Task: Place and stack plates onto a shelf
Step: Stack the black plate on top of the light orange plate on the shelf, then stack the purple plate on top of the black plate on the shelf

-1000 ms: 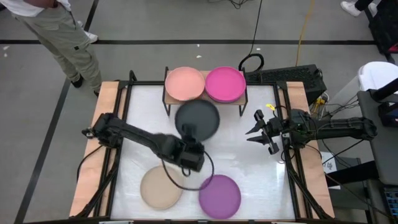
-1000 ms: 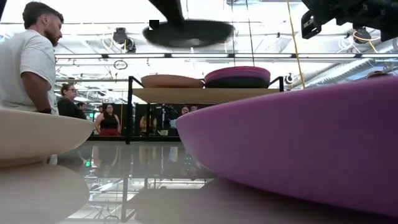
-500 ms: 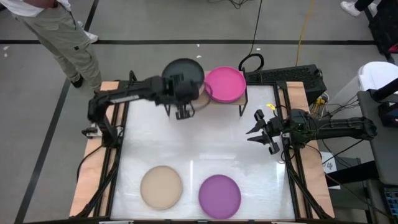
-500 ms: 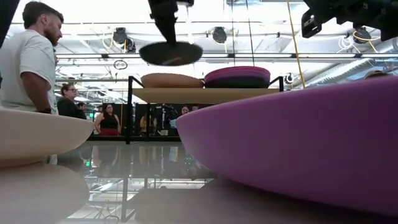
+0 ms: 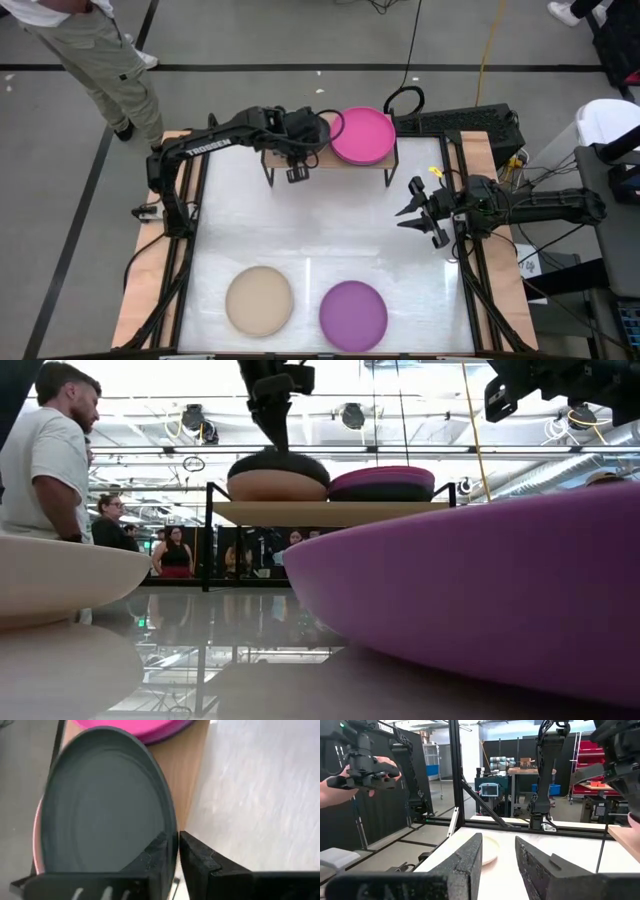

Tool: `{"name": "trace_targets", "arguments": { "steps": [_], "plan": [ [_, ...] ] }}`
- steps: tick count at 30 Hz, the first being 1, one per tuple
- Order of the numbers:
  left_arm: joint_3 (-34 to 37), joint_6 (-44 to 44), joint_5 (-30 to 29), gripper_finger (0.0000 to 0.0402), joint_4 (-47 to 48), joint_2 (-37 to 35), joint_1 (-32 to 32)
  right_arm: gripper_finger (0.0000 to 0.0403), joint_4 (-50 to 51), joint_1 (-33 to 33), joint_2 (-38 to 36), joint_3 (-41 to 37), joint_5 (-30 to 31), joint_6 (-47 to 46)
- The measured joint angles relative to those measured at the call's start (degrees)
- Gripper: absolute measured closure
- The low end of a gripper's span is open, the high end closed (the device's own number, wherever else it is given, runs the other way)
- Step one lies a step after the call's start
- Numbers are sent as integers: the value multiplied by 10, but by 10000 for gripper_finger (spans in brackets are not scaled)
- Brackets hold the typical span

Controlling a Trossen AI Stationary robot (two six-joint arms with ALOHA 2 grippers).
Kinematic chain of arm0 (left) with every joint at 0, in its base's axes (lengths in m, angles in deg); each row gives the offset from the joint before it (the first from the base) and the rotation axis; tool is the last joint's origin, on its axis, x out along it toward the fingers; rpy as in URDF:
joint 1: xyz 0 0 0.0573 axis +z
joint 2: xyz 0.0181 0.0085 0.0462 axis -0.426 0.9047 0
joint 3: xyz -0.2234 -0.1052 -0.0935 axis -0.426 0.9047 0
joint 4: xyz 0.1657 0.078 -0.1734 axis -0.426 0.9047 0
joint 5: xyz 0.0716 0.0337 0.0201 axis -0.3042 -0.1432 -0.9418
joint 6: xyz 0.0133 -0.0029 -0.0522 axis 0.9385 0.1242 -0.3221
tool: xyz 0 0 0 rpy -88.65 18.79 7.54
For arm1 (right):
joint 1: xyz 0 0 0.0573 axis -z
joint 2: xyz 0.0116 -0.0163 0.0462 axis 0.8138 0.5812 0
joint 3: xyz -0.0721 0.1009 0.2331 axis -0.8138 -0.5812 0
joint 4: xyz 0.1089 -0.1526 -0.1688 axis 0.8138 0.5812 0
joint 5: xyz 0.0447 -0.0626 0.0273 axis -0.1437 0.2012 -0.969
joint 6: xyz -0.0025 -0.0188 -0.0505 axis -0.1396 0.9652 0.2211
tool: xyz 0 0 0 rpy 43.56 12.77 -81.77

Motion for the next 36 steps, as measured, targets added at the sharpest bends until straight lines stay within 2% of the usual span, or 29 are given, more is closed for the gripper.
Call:
{"name": "trace_targets", "arguments": {
  "steps": [7,11,15,22,27,31,36],
  "plan": [
    [0,-16,-1,269,-3,0,-3,305,0,0,0,0,0,-11],
    [0,-53,-1,234,5,-18,-14,305,5,-9,0,0,0,-14],
    [0,-81,-7,228,-8,-65,-38,305,18,-15,1,0,-1,-1],
    [0,-89,-125,227,-82,-143,-136,305,60,-23,3,0,0,0],
    [0,-74,-151,227,-139,-161,-203,305,65,-33,6,0,3,-1],
    [2,-51,-170,227,-167,-160,-243,305,65,-38,14,0,27,-1],
    [72,-28,-190,227,-232,-176,-270,305,65,-48,31,0,31,-1]
  ]
}}
